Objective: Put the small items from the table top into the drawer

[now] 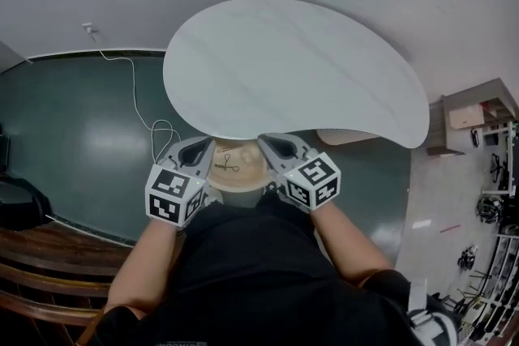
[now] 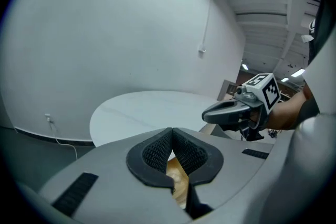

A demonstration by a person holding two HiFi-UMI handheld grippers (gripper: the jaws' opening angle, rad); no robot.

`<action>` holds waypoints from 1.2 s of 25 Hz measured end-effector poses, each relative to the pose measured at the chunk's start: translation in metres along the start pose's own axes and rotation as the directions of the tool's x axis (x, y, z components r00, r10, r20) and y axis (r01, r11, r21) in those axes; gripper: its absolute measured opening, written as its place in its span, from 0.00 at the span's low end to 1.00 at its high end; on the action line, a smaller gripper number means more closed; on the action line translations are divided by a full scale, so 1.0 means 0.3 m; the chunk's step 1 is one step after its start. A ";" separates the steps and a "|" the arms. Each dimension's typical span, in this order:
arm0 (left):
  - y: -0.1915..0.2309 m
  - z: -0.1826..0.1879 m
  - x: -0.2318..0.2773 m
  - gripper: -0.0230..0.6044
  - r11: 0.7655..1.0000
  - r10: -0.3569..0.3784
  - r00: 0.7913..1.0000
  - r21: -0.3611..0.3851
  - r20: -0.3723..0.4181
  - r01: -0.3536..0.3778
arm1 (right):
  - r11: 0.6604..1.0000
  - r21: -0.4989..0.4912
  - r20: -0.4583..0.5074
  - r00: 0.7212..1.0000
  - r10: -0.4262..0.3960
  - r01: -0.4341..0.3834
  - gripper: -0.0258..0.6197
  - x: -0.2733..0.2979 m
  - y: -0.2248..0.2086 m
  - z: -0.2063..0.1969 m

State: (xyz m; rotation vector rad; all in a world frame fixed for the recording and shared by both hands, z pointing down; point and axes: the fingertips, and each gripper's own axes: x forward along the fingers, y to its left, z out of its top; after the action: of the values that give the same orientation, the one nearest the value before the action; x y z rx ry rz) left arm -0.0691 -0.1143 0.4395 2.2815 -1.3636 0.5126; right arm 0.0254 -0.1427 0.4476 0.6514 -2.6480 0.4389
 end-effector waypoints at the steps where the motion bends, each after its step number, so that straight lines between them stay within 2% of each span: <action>1: -0.004 0.024 -0.004 0.06 1.000 -0.006 1.000 0.007 0.018 0.006 | 0.998 0.059 0.053 0.999 0.011 -0.015 0.05 -0.019 -0.004 0.045; 3: -0.010 0.069 -0.010 0.06 1.000 -0.015 0.999 0.012 0.049 0.015 | 0.989 0.143 0.143 0.990 0.022 -0.042 0.05 -0.057 -0.015 0.122; 6: -0.018 0.120 -0.021 0.06 1.000 -0.028 0.995 0.005 0.091 0.028 | 0.987 0.155 0.192 0.981 0.002 -0.032 0.05 -0.097 -0.027 0.183; 11: -0.024 0.186 -0.036 0.06 0.999 -0.037 0.990 0.025 0.137 0.034 | 0.991 0.132 0.196 0.980 -0.045 0.019 0.05 -0.131 -0.044 0.205; 18: -0.015 0.194 -0.042 0.06 0.999 -0.039 0.991 0.038 0.125 0.034 | 0.991 0.117 0.167 0.982 -0.087 0.068 0.05 -0.140 -0.069 0.188; 30: -0.010 0.210 -0.064 0.06 0.999 -0.029 0.990 0.042 0.139 0.024 | 0.992 0.092 0.150 0.984 -0.097 0.084 0.05 -0.132 -0.068 0.183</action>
State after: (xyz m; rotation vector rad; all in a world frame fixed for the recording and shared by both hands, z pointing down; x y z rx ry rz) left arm -0.0693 -0.1328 0.3762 2.4048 -1.3978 0.3809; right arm 0.0525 -0.1658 0.3864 0.8615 -2.7420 0.4965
